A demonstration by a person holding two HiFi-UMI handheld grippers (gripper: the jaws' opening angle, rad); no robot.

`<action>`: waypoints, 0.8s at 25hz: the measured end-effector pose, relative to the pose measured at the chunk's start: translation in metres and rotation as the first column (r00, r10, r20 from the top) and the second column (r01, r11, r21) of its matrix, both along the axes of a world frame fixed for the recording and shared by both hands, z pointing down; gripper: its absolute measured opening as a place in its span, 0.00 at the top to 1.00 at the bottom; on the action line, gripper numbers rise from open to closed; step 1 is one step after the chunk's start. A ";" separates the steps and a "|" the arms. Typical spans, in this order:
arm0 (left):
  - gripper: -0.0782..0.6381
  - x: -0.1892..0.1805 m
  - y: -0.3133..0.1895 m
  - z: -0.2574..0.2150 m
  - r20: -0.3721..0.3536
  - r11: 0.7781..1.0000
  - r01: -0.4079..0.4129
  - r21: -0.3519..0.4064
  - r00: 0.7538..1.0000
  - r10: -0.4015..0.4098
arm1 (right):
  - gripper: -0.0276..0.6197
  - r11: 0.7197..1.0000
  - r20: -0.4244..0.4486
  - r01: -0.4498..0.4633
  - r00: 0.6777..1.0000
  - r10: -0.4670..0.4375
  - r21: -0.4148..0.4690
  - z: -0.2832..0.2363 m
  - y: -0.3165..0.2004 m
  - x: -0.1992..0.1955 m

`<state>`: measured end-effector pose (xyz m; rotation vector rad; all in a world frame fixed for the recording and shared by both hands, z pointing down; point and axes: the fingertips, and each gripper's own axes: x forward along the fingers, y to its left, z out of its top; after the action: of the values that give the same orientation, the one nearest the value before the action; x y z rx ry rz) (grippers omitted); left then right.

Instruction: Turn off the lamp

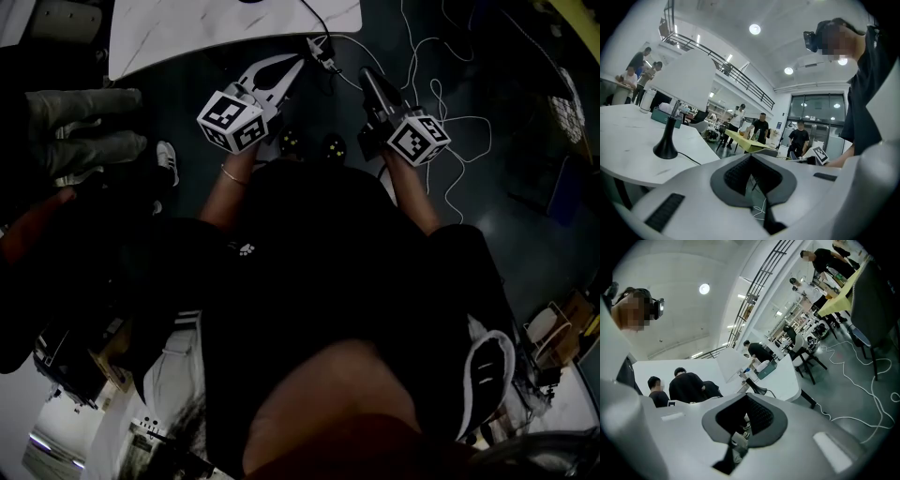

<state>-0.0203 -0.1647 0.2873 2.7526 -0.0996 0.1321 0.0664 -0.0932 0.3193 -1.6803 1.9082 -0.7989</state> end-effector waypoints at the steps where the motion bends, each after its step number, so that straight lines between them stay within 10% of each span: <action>1: 0.88 -0.002 0.001 0.000 0.001 1.000 0.002 -0.001 1.000 -0.002 | 0.96 1.000 0.000 0.002 1.000 -0.002 0.002 -0.002 0.001 -0.001; 20: 0.88 -0.018 0.003 0.006 0.008 1.000 -0.013 -0.010 1.000 0.013 | 0.96 0.997 -0.022 0.018 1.000 -0.016 0.075 -0.031 0.000 -0.017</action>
<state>-0.0380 -0.1613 0.2932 2.7434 -0.0823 0.1468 0.0499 -0.0930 0.2878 -1.6355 1.9449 -0.7091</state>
